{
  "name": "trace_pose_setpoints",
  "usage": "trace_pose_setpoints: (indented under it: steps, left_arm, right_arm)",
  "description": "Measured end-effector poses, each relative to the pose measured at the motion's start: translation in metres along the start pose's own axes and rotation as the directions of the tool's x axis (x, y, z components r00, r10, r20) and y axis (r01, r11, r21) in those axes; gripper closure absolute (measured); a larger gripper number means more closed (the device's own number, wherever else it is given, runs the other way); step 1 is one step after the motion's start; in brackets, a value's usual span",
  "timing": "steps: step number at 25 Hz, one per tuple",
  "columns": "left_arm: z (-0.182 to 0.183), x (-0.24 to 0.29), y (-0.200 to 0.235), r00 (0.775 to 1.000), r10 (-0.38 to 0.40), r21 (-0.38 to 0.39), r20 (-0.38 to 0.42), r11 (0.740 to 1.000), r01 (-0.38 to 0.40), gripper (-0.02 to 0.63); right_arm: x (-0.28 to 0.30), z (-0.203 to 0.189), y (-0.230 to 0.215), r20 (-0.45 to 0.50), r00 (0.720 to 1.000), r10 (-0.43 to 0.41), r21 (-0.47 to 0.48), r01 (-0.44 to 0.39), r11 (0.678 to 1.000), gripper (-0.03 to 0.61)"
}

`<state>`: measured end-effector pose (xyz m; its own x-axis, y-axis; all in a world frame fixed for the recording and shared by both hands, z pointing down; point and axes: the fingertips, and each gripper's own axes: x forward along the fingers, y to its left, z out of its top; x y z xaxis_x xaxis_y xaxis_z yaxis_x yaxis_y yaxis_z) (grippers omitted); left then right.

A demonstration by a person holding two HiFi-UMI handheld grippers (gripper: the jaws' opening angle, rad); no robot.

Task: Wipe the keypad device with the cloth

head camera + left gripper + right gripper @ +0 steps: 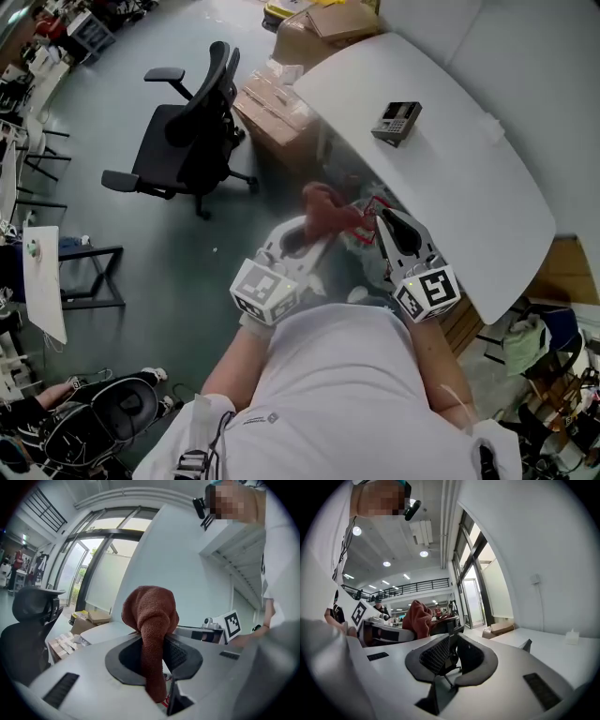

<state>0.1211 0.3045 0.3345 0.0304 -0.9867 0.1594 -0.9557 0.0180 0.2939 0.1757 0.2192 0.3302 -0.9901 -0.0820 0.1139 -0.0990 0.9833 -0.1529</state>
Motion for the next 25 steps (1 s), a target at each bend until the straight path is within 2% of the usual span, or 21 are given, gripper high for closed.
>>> trace_pose_setpoints:
  steps: [5, 11, 14, 22, 25]
  left_arm:
    - [-0.006, -0.022, 0.029, 1.000, 0.010, -0.005, -0.008, 1.000, -0.010, 0.534]
    - [-0.006, -0.017, 0.049, 1.000, 0.019, -0.021, -0.016, 1.000, -0.019, 0.534]
    - [-0.007, -0.001, 0.058, 0.999, 0.023, -0.035, -0.034, 0.999, -0.024, 0.534]
    - [0.010, 0.077, 0.084, 0.997, 0.027, -0.017, -0.076, 0.999, -0.029, 0.534]
    - [0.014, 0.106, 0.086, 0.996, 0.038, -0.036, -0.076, 0.999, -0.040, 0.534]
  right_arm:
    - [0.022, -0.001, 0.010, 0.034, 0.999, -0.021, 0.071, 0.019, 0.997, 0.517]
    - [0.035, -0.001, -0.016, 0.017, 0.997, -0.078, 0.083, 0.077, 0.994, 0.517]
    - [0.044, -0.005, -0.039, 0.001, 0.995, -0.101, 0.104, 0.100, 0.989, 0.517]
    - [0.072, 0.010, -0.113, 0.000, 0.995, -0.098, 0.115, 0.097, 0.989, 0.517]
    - [0.071, 0.012, -0.142, -0.004, 0.995, -0.101, 0.127, 0.101, 0.987, 0.517]
